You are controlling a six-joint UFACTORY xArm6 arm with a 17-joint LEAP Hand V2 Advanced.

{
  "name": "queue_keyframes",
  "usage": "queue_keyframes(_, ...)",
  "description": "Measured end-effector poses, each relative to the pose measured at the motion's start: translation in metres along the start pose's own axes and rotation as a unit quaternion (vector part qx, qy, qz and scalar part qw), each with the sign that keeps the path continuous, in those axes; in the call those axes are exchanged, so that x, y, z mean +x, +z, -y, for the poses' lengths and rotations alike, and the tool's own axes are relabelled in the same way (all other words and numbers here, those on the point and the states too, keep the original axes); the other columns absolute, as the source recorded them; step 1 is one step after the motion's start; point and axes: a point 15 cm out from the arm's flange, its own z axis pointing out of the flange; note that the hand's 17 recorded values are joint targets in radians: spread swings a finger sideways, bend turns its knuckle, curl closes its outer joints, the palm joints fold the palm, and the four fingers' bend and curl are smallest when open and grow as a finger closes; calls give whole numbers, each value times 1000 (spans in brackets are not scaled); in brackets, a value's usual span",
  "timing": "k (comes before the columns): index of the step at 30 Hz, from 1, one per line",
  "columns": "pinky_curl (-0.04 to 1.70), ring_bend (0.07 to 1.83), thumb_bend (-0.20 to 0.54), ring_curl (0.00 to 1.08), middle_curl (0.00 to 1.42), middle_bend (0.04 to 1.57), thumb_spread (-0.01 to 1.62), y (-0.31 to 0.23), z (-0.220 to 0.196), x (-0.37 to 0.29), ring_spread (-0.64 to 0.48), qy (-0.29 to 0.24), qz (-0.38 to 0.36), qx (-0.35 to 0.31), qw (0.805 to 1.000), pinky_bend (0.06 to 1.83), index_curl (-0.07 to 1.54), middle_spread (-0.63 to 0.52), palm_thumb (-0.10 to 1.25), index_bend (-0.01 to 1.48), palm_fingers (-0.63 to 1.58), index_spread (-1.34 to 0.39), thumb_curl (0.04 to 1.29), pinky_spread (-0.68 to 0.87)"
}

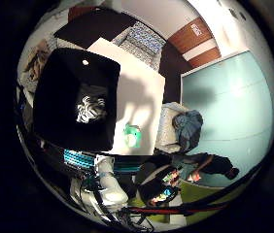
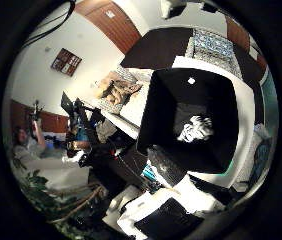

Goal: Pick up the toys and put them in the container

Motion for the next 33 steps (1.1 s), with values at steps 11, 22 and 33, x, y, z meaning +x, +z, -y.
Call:
queue_keyframes(11, 369, 411, -20, 250, 262, 154, 1148, -7, -60, 90, 180, 72, -43, 4, 996, 595, 352, -23, 590, 199, 117, -453, 317, 454)
queue_keyframes(22, 314, 357, -20, 233, 294, 186, 1146, 23, -158, 229, 195, 211, -95, -72, 970, 572, 310, -14, 570, 173, 180, -427, 312, 476)
queue_keyframes(33, 292, 353, -23, 235, 290, 183, 1156, 166, -263, 274, 196, 276, -35, -154, 948, 585, 298, 0, 539, 171, 165, -409, 305, 473)
